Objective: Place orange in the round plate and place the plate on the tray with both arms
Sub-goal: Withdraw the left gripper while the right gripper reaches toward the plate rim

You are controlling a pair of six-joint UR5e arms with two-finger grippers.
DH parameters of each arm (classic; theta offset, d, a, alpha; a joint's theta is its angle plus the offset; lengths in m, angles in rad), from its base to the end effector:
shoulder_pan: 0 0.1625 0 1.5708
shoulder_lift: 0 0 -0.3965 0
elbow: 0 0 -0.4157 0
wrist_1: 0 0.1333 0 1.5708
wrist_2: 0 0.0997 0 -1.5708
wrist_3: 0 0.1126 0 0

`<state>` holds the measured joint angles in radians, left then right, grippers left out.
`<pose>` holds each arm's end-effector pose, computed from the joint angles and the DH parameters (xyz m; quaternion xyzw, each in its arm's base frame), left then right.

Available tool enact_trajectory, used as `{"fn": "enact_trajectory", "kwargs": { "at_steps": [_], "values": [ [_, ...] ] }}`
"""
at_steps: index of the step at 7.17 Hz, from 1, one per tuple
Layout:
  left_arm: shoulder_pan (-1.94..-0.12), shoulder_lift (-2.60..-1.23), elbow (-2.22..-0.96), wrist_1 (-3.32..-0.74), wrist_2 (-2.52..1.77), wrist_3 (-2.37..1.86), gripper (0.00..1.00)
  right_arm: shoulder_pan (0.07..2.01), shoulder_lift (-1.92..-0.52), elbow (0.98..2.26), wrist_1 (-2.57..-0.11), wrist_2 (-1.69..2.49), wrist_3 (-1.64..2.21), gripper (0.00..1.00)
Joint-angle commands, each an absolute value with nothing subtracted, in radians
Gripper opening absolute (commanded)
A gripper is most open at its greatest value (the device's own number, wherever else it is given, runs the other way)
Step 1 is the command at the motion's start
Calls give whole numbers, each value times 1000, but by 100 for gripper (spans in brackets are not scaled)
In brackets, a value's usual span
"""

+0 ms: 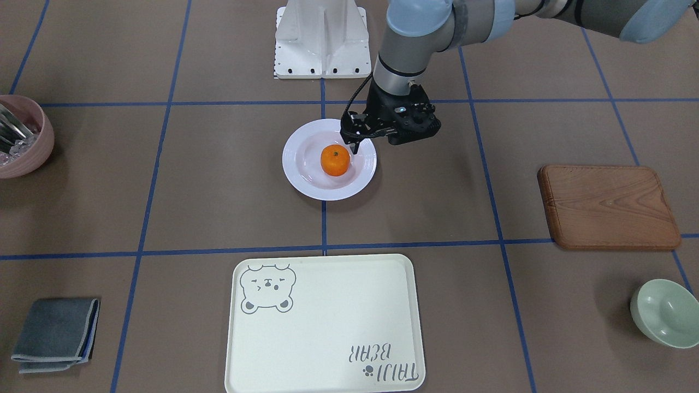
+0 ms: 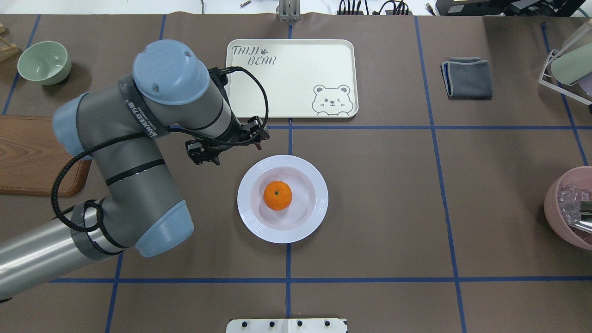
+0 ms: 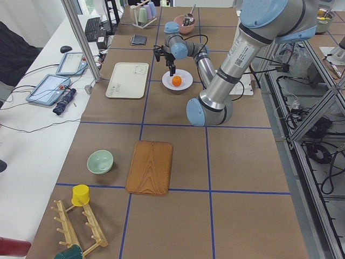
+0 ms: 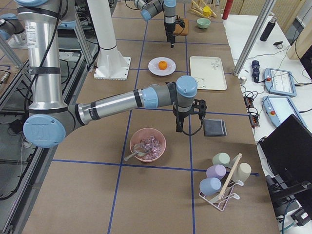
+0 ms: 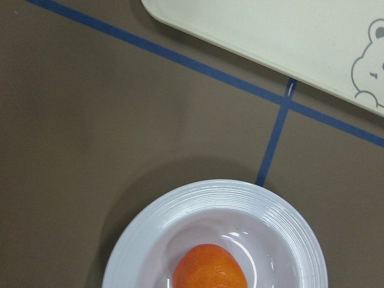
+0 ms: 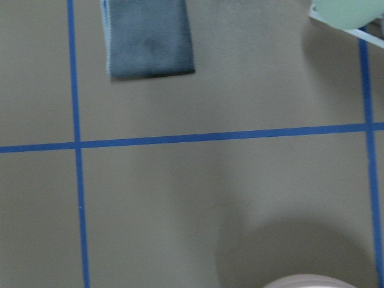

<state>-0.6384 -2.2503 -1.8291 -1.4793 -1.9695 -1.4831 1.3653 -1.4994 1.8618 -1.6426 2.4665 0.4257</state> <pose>0.4596 -0.4526 0.1299 -0.0259 0.4404 -0.1647 0.8822 -0.0642 -0.5307 0.4495 -0.0089 -0.4478 0.0357 0.8934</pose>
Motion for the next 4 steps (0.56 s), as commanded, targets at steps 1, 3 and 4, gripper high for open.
{"fn": "enact_trajectory", "kwargs": {
  "at_steps": [1,3,4],
  "values": [
    [-692,-2223,-1841,-1474,-1979,-1468,99,1161,-1348,1870,-1611,2404,762,100],
    [-722,-2178,-1858,-1476,-1976,-1438,99,1003,-1327,1862,-1346,2367,1116,100],
    [-744,-2168,-1859,-1474,-1971,-1387,99,895,-1336,1853,-1157,2277,1308,100]
  ]
}}
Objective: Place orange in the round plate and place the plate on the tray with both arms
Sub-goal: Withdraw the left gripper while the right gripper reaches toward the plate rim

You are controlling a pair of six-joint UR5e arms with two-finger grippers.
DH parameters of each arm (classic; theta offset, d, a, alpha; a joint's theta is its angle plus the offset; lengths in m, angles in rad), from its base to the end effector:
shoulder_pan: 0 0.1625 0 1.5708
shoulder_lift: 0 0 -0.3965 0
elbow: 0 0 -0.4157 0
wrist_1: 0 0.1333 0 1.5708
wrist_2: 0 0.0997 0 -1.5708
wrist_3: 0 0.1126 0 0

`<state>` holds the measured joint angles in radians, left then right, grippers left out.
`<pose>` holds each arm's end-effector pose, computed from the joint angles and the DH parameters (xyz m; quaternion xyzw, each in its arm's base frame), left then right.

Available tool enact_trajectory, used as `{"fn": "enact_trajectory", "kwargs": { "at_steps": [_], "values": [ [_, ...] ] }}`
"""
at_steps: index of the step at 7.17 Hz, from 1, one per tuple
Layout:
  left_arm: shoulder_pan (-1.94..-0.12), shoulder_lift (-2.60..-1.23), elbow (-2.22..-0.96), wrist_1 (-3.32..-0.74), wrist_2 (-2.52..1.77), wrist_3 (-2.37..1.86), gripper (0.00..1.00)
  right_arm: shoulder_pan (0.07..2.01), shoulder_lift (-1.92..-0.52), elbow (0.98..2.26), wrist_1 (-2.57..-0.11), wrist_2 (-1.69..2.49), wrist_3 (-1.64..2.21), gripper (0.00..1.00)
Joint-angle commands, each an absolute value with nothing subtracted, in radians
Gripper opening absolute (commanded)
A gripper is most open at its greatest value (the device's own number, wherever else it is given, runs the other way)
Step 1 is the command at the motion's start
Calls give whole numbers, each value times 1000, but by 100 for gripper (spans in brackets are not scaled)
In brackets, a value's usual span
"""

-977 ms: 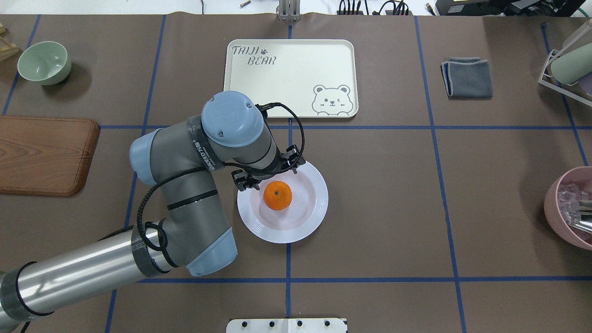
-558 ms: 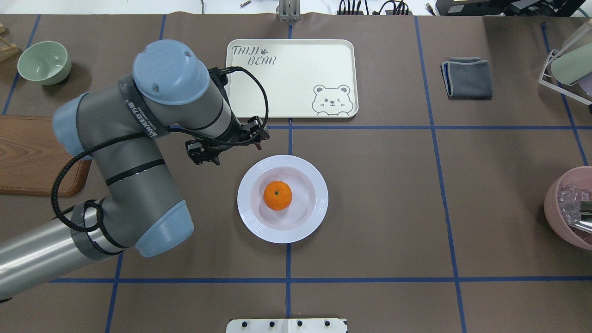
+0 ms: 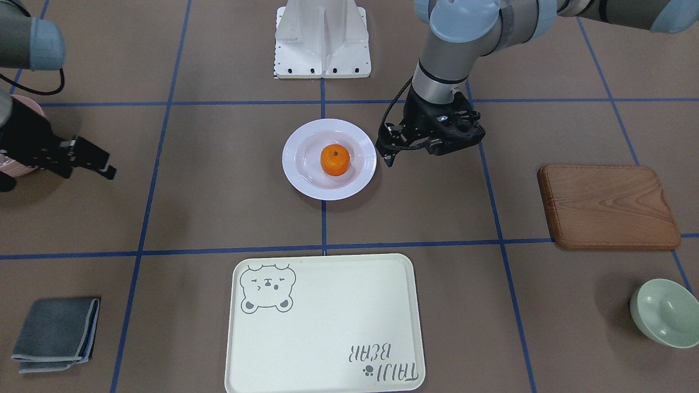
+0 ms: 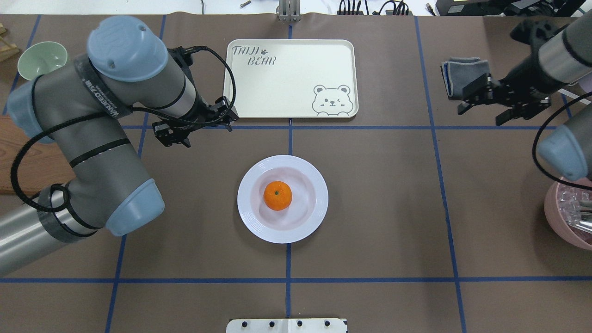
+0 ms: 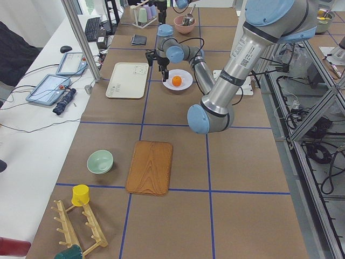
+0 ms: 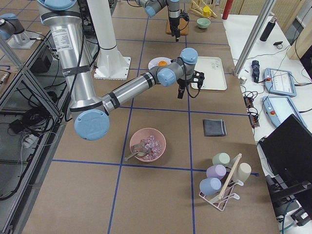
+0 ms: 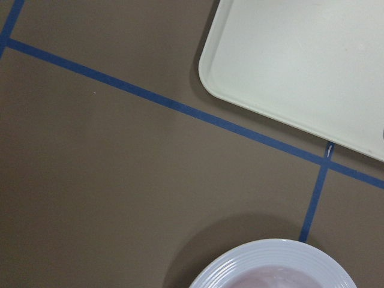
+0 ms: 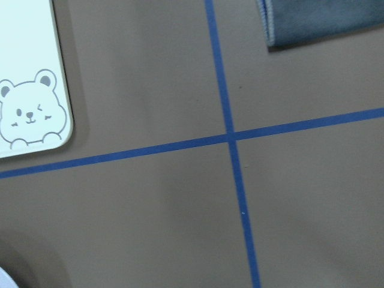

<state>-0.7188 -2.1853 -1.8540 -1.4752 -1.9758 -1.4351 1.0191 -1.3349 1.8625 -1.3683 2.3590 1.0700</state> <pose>0.4167 -0.4827 0.1617 -0.0101 0.4248 -0.1840 0.8863 -0.2580 -0.5212 0.3314 -0.0329 -0.4860 0.0885 0.8688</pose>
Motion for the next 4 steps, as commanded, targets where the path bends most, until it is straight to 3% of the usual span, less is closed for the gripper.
{"fn": "enact_trajectory", "kwargs": {
  "at_steps": [1,4],
  "values": [
    [-762,-2133,-1859,-1477,-1971,-1349,99,803,-1338,1830,-997,2196,1447,100],
    [-872,-2114,-1849,-1479,-1970,-1329,99,654,-1338,1709,-581,2041,1601,100]
  ]
}}
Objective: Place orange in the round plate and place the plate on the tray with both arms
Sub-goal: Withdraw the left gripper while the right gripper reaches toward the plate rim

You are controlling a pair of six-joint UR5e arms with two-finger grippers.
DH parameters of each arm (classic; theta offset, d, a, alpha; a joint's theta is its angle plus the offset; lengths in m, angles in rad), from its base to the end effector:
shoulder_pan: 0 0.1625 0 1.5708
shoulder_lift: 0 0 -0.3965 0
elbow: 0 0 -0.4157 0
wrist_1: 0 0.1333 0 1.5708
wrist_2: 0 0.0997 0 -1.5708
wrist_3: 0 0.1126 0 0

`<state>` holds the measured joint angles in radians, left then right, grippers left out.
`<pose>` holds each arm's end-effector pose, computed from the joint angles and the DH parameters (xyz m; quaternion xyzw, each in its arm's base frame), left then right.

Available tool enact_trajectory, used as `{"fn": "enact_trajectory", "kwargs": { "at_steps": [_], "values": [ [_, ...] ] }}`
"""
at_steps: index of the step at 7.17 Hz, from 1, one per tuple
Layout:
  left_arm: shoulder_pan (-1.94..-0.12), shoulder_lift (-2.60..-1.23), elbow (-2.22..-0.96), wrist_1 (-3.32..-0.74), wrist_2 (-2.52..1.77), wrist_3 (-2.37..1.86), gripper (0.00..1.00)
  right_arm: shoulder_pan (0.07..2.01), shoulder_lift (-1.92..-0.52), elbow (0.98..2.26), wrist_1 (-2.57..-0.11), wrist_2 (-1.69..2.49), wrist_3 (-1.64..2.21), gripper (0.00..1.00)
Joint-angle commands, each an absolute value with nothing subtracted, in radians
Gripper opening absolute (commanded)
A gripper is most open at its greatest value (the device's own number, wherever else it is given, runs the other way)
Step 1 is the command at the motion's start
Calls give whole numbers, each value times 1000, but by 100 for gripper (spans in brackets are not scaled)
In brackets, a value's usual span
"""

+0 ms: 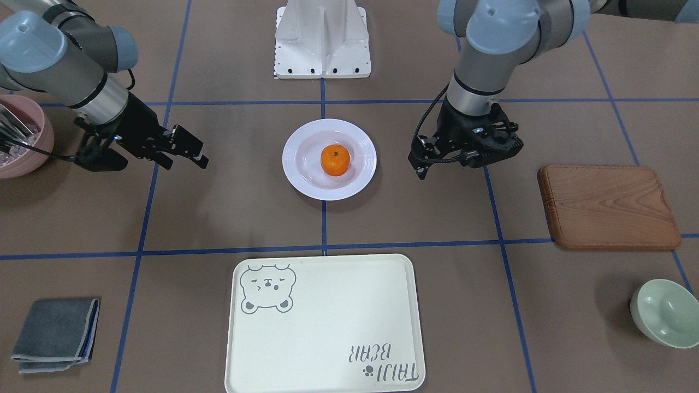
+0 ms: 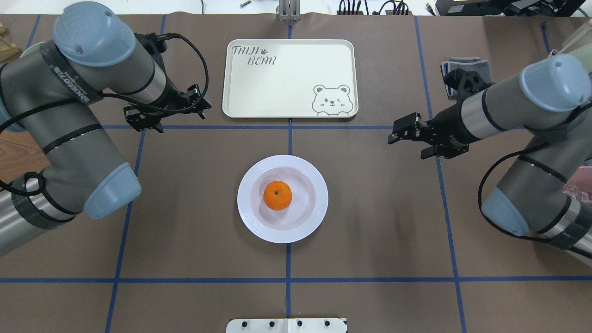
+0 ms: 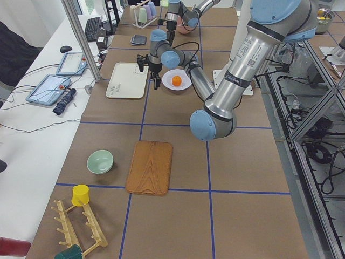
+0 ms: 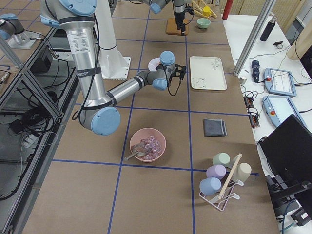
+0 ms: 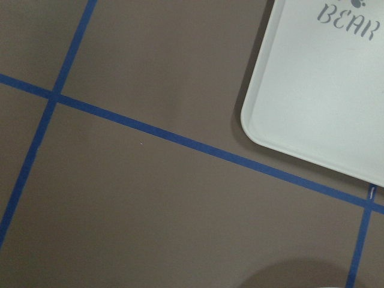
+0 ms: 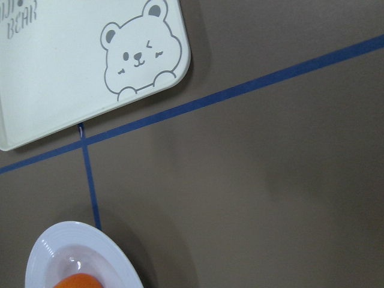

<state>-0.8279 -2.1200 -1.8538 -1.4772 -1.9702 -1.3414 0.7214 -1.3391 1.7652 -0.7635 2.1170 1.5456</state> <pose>0.3605 -0.5249 0.2029 0.0187 0.3988 -0.2010 0.8945 -0.3961 -0.4481 0.3144 -0.0018 -0.5988 0.1213 0.7917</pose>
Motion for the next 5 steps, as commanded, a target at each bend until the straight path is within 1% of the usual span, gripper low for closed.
{"fn": "enact_trajectory", "kwargs": {
  "at_steps": [1,2,5],
  "values": [
    [-911,-2094,-1858,-1474,-1970,-1192,99,578,-1329,1645,-443,1925,1642,100],
    [-928,-2065,-1855,-1479,-1970,-1101,99,524,-1315,1634,-370,1857,1685,100],
    [-928,-2045,-1852,-1485,-1886,-1091,99,490,-1281,1632,-350,1789,1707,100]
  ]
}}
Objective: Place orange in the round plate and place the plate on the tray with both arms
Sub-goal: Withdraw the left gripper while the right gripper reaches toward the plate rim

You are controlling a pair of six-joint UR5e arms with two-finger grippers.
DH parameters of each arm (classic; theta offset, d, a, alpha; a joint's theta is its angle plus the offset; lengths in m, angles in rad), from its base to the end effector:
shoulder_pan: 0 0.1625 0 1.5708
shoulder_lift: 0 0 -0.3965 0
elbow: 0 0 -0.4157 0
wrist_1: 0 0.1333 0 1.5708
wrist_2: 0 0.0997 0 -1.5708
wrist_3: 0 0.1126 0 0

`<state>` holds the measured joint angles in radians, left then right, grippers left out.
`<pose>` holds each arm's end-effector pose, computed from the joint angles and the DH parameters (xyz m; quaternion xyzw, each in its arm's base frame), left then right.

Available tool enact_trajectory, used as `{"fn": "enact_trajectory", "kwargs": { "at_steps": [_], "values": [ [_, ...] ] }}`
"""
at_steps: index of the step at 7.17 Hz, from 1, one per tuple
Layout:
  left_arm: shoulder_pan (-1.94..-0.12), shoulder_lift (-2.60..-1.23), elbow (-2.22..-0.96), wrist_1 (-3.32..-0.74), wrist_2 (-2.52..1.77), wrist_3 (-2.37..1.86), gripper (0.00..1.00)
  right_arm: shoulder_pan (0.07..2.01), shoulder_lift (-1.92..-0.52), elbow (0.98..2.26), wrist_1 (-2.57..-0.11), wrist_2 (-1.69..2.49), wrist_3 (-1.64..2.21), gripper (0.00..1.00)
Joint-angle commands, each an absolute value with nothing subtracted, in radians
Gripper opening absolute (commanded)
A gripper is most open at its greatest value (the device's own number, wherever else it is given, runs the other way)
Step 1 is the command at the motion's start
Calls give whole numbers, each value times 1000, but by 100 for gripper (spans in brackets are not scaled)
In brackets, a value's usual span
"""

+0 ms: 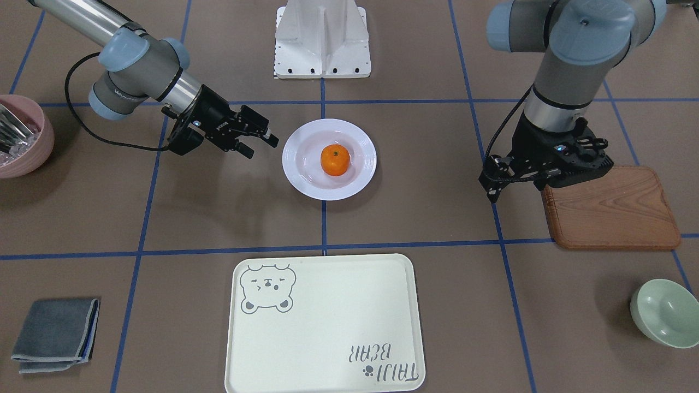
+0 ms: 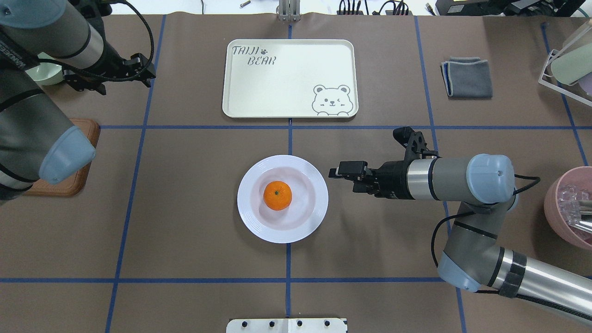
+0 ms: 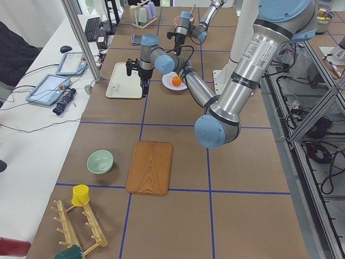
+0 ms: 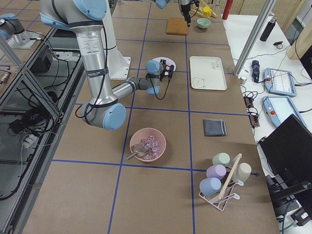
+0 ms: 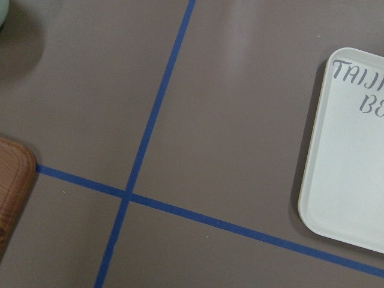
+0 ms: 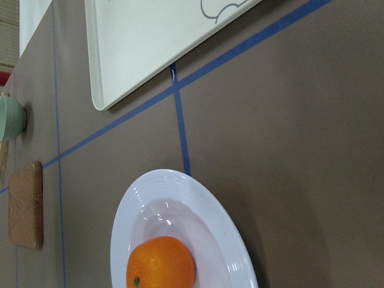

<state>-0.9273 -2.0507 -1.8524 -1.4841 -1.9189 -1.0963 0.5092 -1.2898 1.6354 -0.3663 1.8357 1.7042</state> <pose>0.3008 -0.5593 0.2477 0.0854 0.3546 -0.1527 0.9185 -0.4836 -0.3889 0.3052 0.0369 -0.6990 0.1359 0.7011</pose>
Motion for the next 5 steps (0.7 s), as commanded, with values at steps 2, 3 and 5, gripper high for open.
{"fn": "enact_trajectory", "kwargs": {
  "at_steps": [2,3,5],
  "values": [
    [-939,-2045,-1848,-1485,-1879,-1091,99,459,-1258,1585,-305,1743,1709,100],
    [-939,-2046,-1841,-1485,-1879,-1091,99,448,-1258,1562,-296,1737,1707,100],
    [-940,-2046,-1827,-1485,-1879,-1089,99,437,-1244,1525,-276,1721,1709,100]
  ]
}}
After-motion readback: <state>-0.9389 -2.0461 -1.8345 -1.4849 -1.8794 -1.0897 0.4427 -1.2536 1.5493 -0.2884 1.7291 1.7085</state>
